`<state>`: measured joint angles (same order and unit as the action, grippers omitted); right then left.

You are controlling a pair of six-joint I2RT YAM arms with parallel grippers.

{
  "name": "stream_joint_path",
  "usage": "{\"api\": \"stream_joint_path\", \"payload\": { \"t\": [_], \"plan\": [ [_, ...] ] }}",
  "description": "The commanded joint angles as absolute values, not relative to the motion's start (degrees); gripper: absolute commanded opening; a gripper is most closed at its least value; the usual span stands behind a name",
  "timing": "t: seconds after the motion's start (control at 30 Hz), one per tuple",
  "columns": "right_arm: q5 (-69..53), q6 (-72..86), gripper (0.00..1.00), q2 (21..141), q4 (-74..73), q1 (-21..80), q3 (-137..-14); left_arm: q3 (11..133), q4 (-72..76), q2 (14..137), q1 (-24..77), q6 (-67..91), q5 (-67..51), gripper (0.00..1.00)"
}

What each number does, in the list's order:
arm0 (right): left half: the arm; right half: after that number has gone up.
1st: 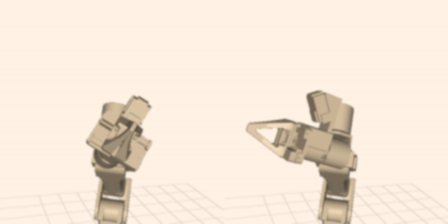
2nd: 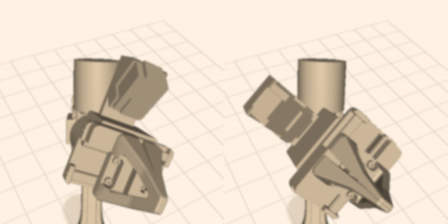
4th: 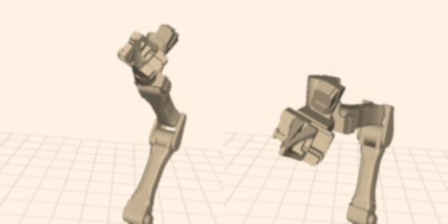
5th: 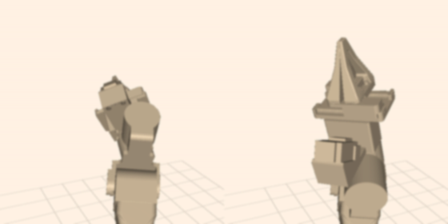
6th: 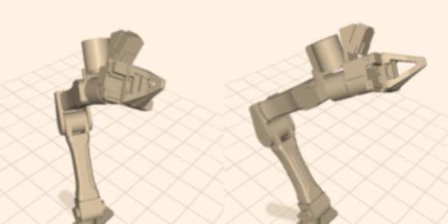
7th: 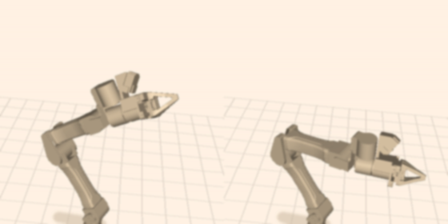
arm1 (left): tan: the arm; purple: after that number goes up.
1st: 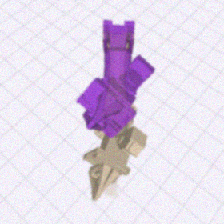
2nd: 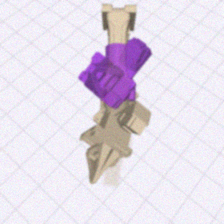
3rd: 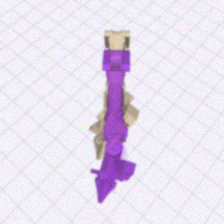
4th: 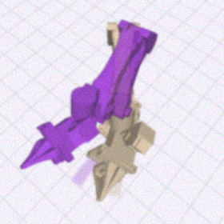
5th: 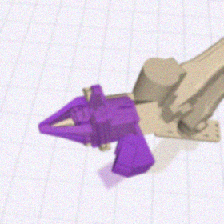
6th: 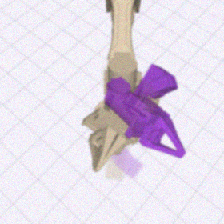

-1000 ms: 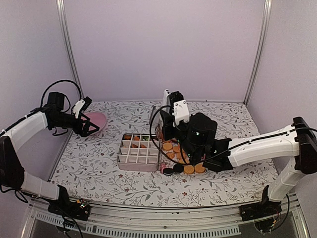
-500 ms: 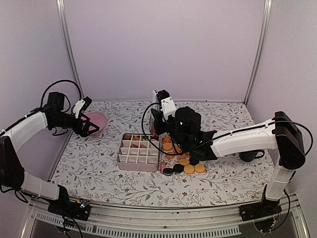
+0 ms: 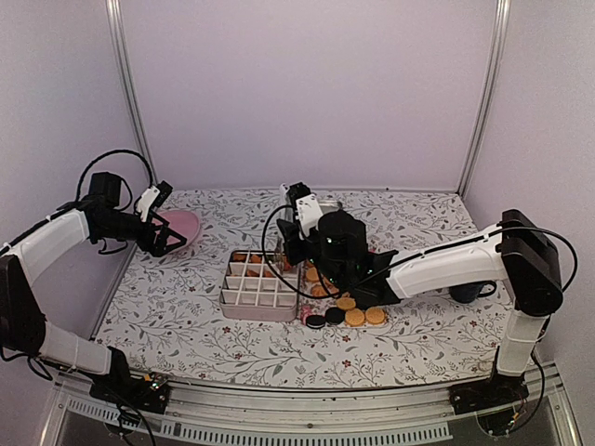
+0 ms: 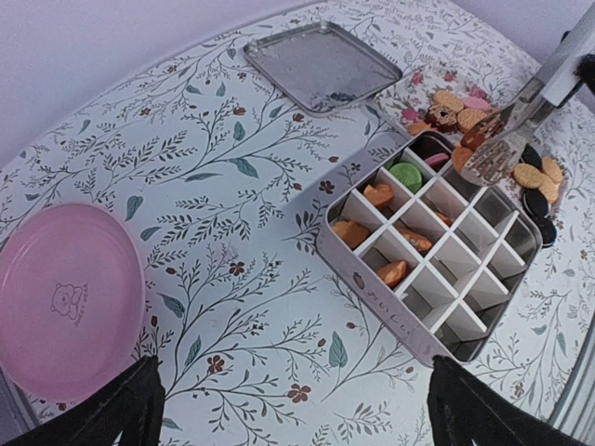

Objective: Pack the cookies
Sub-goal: Place the fake cookies in the empty pocket of the box.

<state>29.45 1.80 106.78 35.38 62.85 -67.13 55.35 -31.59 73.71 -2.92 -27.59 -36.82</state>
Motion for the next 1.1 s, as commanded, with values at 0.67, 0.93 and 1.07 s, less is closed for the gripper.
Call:
{"api": "stream_joint_path", "payload": {
  "t": [0.67, 0.93, 1.07],
  "plan": [
    [29.36, 3.17, 0.38, 106.03, 35.86, 62.13, -67.48, 55.68, -31.55, 72.49, -3.19, -27.64, -36.74, 0.99],
    [28.53, 2.99, 0.39, 105.83, 35.86, 62.14, -67.59, 55.99, -31.55, 72.46, -3.21, -27.51, -36.84, 0.99],
    [29.27, 2.97, 0.39, 105.48, 35.86, 62.07, -67.57, 55.99, -31.55, 72.51, -3.16, -27.55, -36.58, 0.99]
  ]
}}
